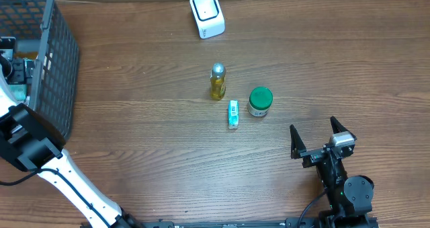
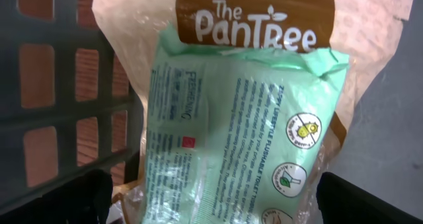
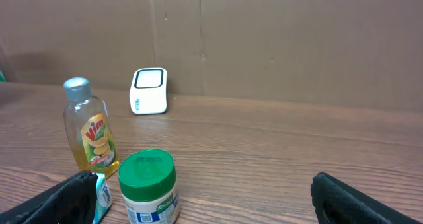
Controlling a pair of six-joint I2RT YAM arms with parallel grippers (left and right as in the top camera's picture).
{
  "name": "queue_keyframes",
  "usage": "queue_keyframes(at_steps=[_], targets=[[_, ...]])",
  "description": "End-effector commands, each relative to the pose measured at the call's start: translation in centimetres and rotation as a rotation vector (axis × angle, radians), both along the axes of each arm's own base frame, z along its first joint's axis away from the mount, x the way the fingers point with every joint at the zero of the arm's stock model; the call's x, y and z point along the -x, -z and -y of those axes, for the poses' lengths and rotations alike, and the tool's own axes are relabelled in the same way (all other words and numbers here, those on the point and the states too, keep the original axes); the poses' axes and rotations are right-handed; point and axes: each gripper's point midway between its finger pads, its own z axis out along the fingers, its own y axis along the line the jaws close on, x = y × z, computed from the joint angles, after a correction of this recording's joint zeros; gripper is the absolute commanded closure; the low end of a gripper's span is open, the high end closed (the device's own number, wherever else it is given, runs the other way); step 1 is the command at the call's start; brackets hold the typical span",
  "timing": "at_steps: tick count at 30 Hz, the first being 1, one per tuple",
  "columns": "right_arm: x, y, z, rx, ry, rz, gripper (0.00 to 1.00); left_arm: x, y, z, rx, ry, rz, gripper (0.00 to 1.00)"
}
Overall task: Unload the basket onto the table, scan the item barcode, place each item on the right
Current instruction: 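Grasp the green PanTree wipes pack in the basket with the left gripper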
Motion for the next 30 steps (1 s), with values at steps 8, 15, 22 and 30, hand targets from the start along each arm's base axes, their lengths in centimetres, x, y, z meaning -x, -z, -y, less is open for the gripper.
queue_keyframes(at_steps=[8,15,22,30], targets=[[-0.1,0.3,0.2,0.004,0.012,0.001,0.0,0.0,3.8,0.3,0.051,0.027,-0.043,0.0],[-0.1,0.3,0.2,0.004,0.012,0.001,0.0,1.4,9.1,1.1,0.123,0.018,-0.144,0.0],[-0.1,0.3,0.2,0.004,0.012,0.001,0.0,1.5,9.1,1.1,0.12,0.016,-0.15,0.42],[-0.1,0.3,0.2,0.004,0.012,0.001,0.0,1.3,9.1,1.3,0.132,0.009,-0.138,0.0]])
